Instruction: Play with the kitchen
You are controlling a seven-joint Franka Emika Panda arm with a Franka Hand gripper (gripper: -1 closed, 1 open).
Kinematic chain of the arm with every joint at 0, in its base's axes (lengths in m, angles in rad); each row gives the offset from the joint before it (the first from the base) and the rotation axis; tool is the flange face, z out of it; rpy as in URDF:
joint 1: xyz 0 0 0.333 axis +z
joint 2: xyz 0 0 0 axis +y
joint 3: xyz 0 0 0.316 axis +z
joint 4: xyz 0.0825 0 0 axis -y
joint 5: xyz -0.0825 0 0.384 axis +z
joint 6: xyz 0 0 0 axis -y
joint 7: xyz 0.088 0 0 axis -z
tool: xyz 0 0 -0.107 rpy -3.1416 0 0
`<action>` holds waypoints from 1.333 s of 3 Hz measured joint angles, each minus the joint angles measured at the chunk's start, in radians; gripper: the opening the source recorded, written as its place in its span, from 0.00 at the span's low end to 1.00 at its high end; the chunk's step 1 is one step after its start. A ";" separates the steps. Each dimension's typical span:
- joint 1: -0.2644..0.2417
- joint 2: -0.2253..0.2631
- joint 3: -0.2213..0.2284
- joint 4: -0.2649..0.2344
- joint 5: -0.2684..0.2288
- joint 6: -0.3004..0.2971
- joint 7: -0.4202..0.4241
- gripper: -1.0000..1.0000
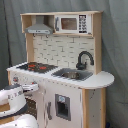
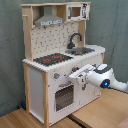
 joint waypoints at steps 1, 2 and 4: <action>0.001 0.000 -0.003 0.006 0.003 0.000 0.032 0.00; 0.002 0.000 -0.004 0.007 0.003 0.000 0.038 1.00; 0.005 0.002 -0.004 0.013 0.005 0.000 0.202 1.00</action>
